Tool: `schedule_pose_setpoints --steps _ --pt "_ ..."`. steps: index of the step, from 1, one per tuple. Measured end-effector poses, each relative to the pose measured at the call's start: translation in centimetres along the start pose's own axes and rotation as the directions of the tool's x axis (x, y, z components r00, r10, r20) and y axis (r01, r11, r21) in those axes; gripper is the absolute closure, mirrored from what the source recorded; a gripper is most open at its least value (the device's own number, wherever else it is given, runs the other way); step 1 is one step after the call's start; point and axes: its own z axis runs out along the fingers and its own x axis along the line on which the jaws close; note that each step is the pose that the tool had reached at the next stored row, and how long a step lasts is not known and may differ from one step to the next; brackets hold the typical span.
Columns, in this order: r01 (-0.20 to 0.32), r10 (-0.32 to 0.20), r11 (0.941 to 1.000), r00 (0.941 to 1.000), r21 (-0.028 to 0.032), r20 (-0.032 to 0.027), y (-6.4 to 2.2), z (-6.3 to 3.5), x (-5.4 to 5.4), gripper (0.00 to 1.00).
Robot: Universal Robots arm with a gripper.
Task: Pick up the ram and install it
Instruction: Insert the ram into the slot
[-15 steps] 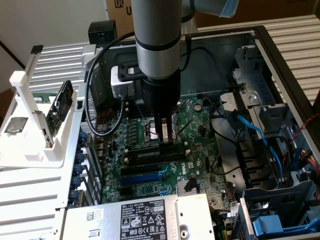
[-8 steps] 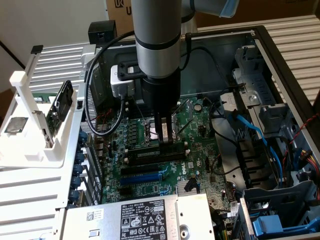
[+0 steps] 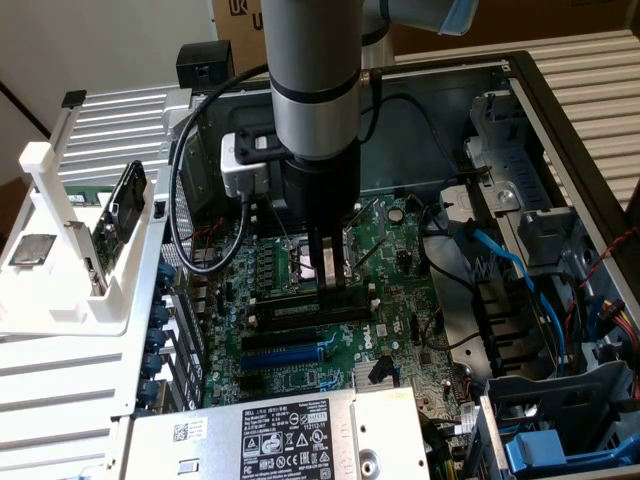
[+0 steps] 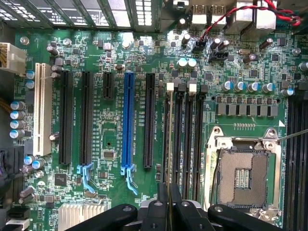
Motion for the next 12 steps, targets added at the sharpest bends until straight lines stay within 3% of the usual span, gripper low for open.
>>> schedule_pose_setpoints --steps 12 --pt "0.0 0.0 1.0 1.0 0.0 0.0 0.01 0.39 0.0 0.87"
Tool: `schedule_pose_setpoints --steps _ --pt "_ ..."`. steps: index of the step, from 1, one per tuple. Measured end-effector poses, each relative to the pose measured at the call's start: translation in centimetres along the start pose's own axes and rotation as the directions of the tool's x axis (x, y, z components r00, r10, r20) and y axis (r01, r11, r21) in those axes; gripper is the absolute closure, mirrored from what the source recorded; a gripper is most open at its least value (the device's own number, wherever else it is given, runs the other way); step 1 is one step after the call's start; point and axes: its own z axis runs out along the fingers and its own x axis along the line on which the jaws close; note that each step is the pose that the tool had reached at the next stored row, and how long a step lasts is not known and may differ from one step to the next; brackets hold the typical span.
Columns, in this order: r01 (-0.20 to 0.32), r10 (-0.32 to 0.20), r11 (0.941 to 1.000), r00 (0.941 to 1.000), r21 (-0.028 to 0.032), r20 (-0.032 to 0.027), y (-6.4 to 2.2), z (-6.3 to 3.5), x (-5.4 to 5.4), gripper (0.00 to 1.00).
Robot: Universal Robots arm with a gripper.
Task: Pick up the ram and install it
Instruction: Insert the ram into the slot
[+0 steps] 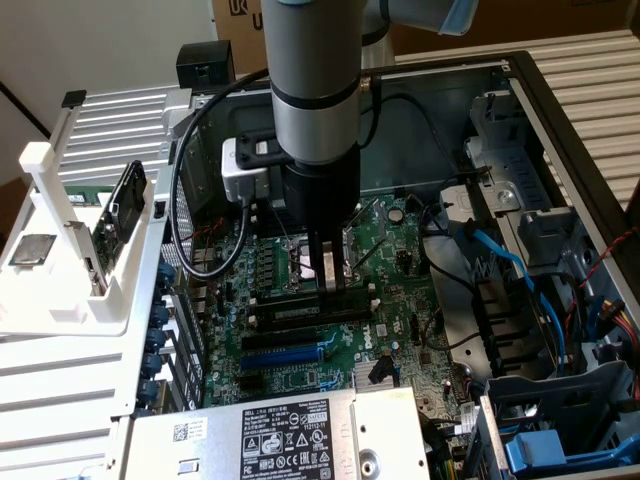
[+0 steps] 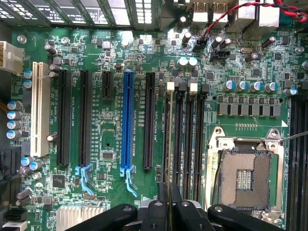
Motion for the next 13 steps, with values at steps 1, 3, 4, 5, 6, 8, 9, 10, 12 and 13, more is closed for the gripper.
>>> schedule_pose_setpoints --steps 1,3,4,5,6,8,9,10,12,13 --pt "0.0 0.0 1.0 1.0 0.0 0.0 0.0 0.0 0.0 0.87" --pt "0.0 0.0 1.0 1.0 0.0001 0.0001 0.0 0.0 0.0 0.87" --pt "0.0 0.0 1.0 1.0 0.0 0.0001 0.0 0.01 0.0 0.87" --pt "0.0 0.0 1.0 1.0 0.0 0.0001 0.0 0.01 0.0 0.87" --pt "0.0 0.0 1.0 1.0 0.0001 0.0001 0.0 0.01 0.0 0.87" --pt "0.0 0.0 1.0 1.0 0.0001 0.0001 0.0 0.01 0.0 0.85" --pt "0.0 0.0 1.0 1.0 0.0001 0.0001 0.0 0.0 0.0 0.79" --pt "0.0 0.0 1.0 1.0 0.0001 0.0001 0.0 0.01 0.0 0.79" --pt "0.0 0.0 1.0 1.0 0.0001 0.0002 0.0 0.0 0.0 0.79" --pt "0.0 0.0 1.0 1.0 0.0001 0.0003 0.01 -0.18 0.0 0.79"
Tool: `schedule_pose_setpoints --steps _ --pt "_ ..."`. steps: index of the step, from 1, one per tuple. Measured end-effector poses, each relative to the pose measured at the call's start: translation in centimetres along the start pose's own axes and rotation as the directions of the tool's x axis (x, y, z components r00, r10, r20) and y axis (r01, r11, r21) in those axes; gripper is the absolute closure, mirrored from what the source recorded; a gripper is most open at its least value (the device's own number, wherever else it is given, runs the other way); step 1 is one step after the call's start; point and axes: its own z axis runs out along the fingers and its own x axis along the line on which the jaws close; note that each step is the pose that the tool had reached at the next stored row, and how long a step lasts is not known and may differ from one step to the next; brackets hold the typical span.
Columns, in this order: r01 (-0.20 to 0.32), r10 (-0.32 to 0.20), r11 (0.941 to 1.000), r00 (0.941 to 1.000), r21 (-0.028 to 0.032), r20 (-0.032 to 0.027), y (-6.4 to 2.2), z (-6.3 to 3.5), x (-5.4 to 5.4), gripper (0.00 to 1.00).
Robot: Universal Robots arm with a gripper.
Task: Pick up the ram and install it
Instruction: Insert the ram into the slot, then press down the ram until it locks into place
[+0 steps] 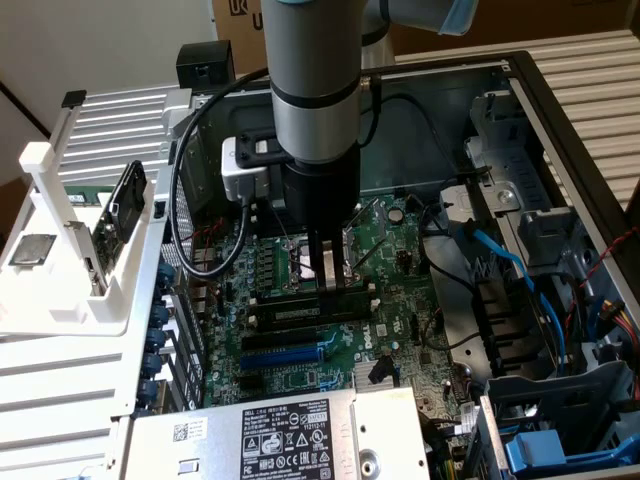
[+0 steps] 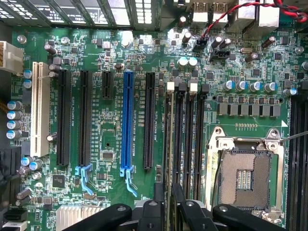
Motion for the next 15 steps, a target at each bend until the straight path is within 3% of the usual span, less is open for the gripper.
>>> schedule_pose_setpoints --steps 6,15 --pt "0.0 0.0 1.0 1.0 0.0015 -0.0001 0.21 -1.76 0.0 0.79" --pt "0.0 0.0 1.0 1.0 0.0016 -0.0001 0.26 -1.87 0.0 0.79"
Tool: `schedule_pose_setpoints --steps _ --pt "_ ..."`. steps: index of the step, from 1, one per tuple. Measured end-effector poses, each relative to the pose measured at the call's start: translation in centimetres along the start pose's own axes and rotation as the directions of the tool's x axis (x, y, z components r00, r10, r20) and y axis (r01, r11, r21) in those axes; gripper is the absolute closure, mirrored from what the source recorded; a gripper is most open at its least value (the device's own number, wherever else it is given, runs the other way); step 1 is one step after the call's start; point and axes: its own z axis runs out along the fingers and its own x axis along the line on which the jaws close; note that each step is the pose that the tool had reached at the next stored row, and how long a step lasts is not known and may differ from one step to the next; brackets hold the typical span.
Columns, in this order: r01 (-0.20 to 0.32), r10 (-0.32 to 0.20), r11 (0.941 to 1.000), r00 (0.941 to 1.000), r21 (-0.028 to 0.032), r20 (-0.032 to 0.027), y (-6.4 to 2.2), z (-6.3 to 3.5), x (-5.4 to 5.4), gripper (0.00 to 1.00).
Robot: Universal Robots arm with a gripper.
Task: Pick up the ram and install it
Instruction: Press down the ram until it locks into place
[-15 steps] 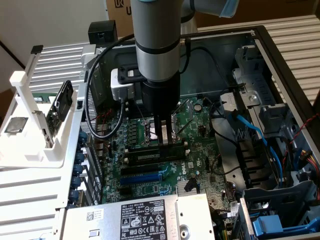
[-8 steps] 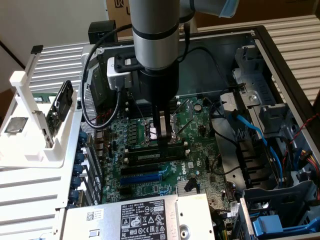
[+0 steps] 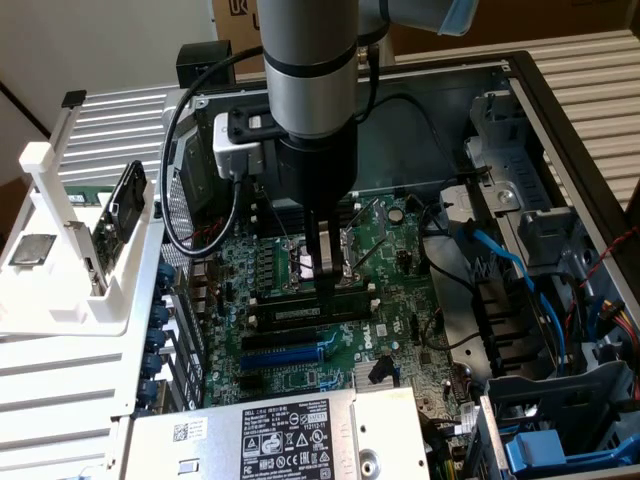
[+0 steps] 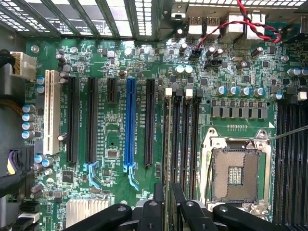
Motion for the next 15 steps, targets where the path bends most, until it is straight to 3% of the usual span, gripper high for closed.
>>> schedule_pose_setpoints --steps 9,12,15 --pt "0.0 0.0 1.0 1.0 0.0 0.0 0.0 0.0 0.0 0.79" --pt "0.0 0.0 1.0 1.0 0.0 0.0 0.0 0.0 0.0 0.9" --pt "0.0 0.0 1.0 1.0 0.0 0.0 0.0 0.0 0.0 0.9"
